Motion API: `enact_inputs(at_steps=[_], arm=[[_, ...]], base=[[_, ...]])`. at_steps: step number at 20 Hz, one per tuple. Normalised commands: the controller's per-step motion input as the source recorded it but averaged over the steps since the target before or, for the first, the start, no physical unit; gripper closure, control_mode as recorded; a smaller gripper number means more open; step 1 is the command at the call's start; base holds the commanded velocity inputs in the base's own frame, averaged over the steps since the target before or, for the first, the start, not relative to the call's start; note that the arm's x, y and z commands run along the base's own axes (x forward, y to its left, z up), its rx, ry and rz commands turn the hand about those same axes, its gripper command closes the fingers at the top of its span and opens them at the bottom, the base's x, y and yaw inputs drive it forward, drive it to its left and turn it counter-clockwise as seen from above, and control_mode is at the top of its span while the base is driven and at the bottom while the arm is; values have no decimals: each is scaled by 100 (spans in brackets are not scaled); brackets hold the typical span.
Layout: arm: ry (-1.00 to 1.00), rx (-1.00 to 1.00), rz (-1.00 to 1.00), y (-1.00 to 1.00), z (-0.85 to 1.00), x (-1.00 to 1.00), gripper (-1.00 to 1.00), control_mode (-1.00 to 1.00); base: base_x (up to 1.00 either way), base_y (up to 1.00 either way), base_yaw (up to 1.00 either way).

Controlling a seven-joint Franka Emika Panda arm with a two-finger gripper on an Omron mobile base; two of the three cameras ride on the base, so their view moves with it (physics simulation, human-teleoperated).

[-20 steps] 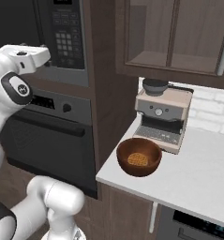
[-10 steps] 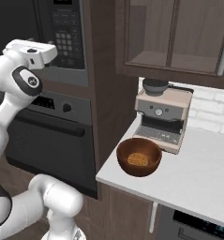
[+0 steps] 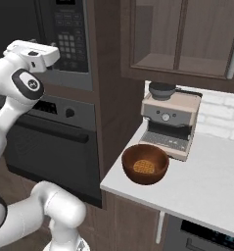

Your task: Open the microwave, place the bowl with waffle inside the microwave, then close the microwave door and turn it on.

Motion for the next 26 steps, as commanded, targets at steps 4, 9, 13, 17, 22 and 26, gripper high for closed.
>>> enact_inputs(at_steps=[4, 9, 13, 17, 22, 26], arm=[[0, 0, 1, 7, 0, -1, 100, -100], [0, 0, 6, 32, 1, -64, 100, -100], [0, -1, 9, 60, 0, -99, 100, -100], [0, -2, 9, 83, 0, -100, 100, -100], [4, -5, 5, 100, 0, -100, 100, -100], [8, -6, 4, 100, 0, -100, 100, -100]], base=[[0, 0, 0], [0, 0, 0], [0, 0, 0], [0, 0, 0], [0, 0, 0], [0, 0, 0]])
